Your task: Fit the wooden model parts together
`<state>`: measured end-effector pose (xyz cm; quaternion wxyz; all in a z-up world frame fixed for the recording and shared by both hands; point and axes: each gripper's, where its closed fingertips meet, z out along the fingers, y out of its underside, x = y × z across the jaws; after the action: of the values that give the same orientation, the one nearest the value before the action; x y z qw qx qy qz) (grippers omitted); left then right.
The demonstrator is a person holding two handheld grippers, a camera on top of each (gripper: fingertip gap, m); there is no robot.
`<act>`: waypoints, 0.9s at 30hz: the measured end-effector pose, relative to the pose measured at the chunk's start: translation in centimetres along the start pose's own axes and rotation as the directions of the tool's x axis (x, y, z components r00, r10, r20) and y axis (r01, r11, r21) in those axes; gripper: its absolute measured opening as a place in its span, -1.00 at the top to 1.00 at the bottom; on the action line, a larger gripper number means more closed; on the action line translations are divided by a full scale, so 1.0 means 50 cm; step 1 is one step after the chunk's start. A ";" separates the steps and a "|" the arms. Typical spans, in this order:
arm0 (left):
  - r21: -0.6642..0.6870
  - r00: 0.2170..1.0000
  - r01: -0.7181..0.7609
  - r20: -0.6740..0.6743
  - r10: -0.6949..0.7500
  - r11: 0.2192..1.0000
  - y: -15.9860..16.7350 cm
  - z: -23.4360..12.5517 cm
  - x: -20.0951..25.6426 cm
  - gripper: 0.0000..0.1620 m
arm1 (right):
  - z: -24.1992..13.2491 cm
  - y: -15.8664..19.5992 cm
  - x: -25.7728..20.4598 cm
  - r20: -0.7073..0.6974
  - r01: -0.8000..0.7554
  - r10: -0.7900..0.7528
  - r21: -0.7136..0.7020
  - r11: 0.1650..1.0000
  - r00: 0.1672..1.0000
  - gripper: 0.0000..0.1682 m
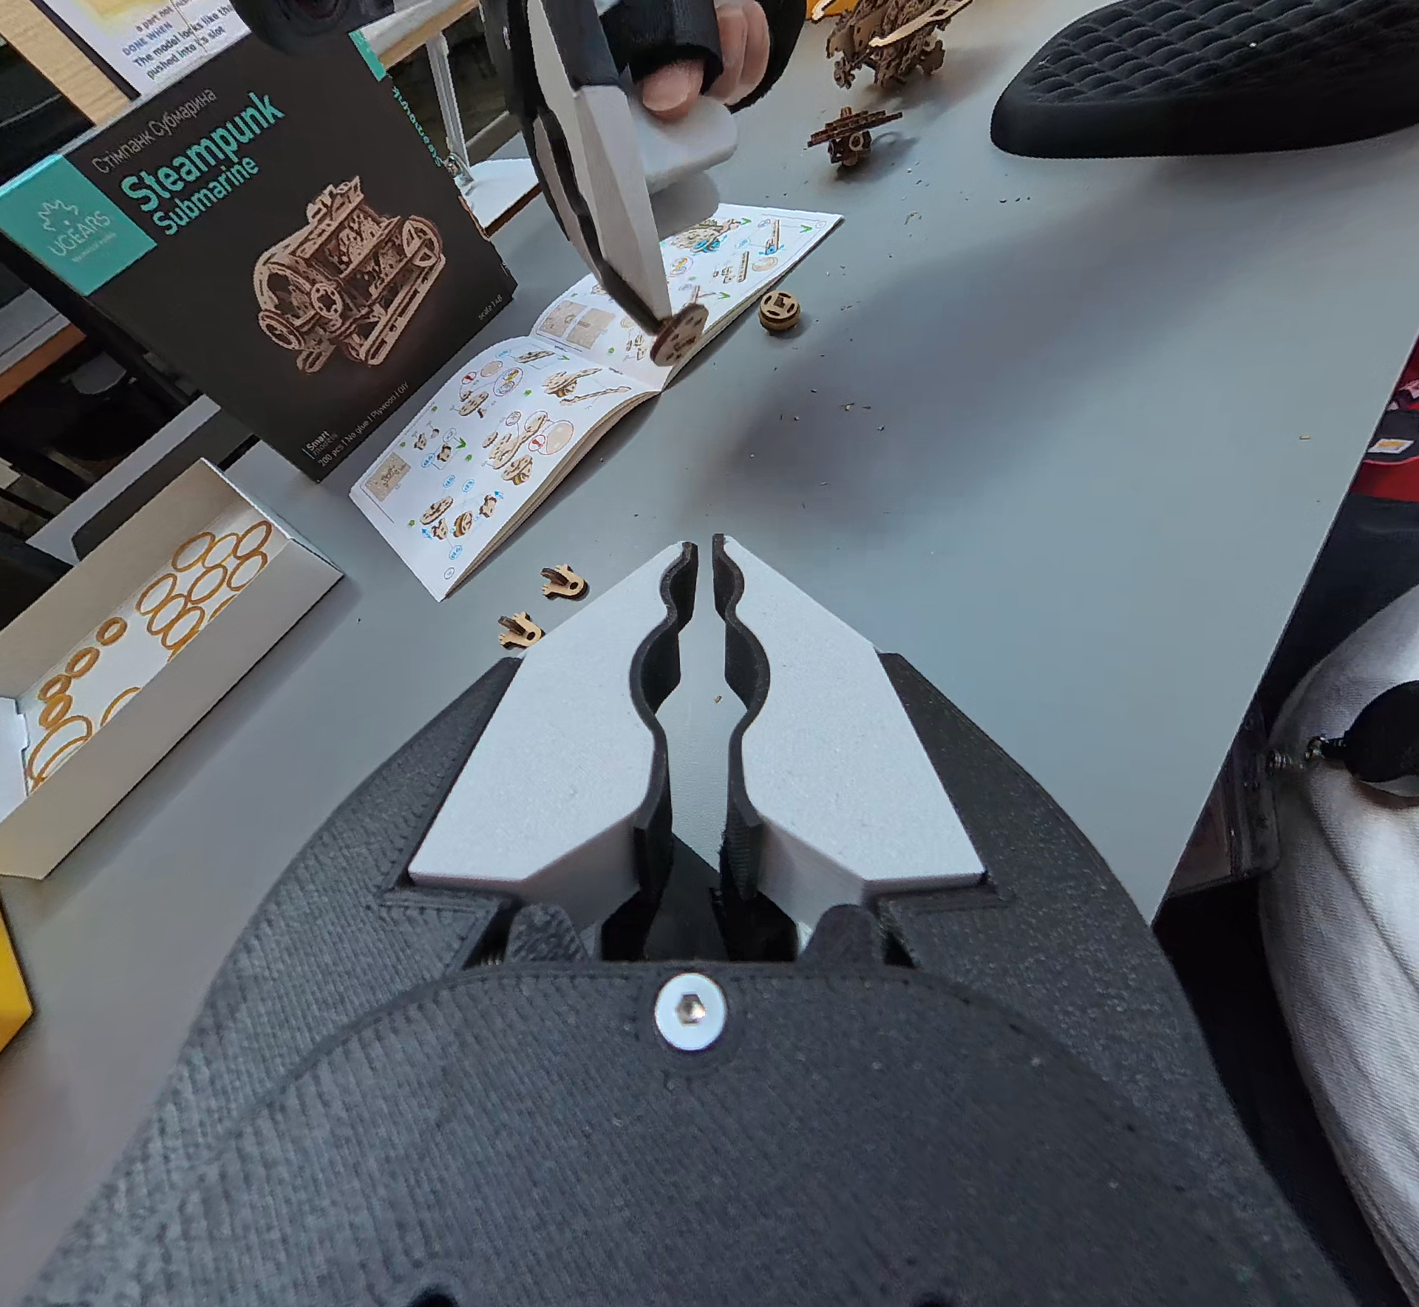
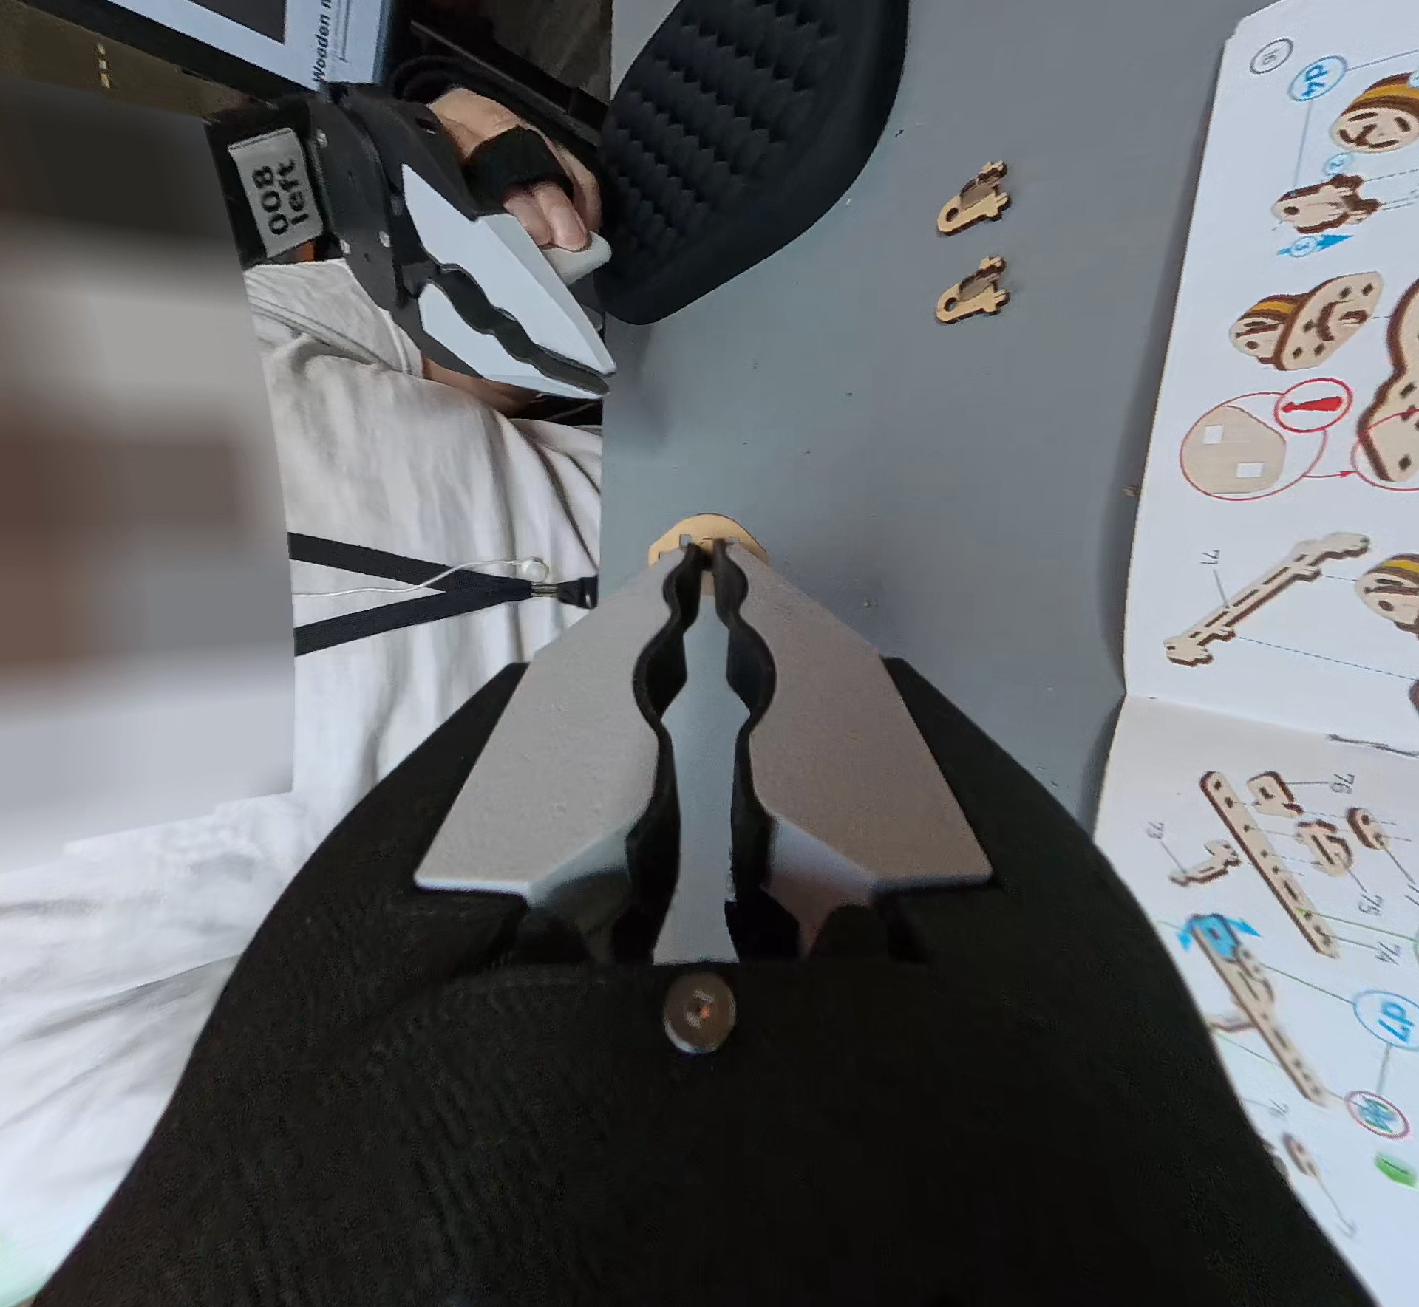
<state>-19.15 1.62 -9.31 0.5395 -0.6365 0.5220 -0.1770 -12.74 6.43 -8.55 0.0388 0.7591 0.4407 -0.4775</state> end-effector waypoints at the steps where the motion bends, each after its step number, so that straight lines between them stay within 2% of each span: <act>1: 0.000 1.000 0.000 0.000 0.000 1.000 0.000 0.000 0.001 0.97 | 0.004 0.003 0.029 -0.118 0.065 -0.068 -0.023 0.998 0.991 0.98; 3: -0.002 1.000 0.003 0.001 -0.003 1.000 0.002 0.000 0.002 0.97 | 0.026 0.011 0.042 -0.233 0.247 -0.262 -0.091 0.965 0.936 0.97; 5: -0.005 1.000 0.006 0.000 -0.006 1.000 0.004 0.001 0.003 0.97 | 0.043 0.025 0.067 -0.371 0.318 -0.373 -0.203 0.926 0.851 0.97; 8: -0.009 1.000 0.002 -0.004 -0.002 1.000 0.003 0.004 0.005 0.98 | 0.060 0.042 0.082 -0.438 0.376 -0.491 -0.325 0.867 0.753 0.97; 10: -0.007 1.000 -0.001 -0.008 0.001 1.000 0.000 0.006 0.007 0.98 | 0.073 0.068 0.087 -0.411 0.356 -0.505 -0.388 0.850 0.758 0.97; 13: -0.002 1.000 -0.002 -0.011 0.002 1.000 -0.003 0.008 0.010 0.98 | 0.077 0.076 0.086 -0.404 0.354 -0.509 -0.400 0.845 0.760 0.97; 21: -0.008 1.000 -0.002 -0.011 0.002 1.000 -0.001 0.008 0.008 0.97 | 0.053 0.075 0.077 -0.427 0.405 -0.598 -0.463 0.789 0.678 0.95; 27: -0.007 1.000 -0.002 -0.010 0.002 1.000 0.000 0.008 0.007 0.98 | 0.047 0.082 0.079 -0.447 0.396 -0.615 -0.492 0.775 0.649 0.93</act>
<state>-18.71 1.51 -9.58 0.5346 -0.6370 0.5261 -0.1779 -10.86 5.30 -14.28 -0.1012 0.6908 0.7051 -0.1240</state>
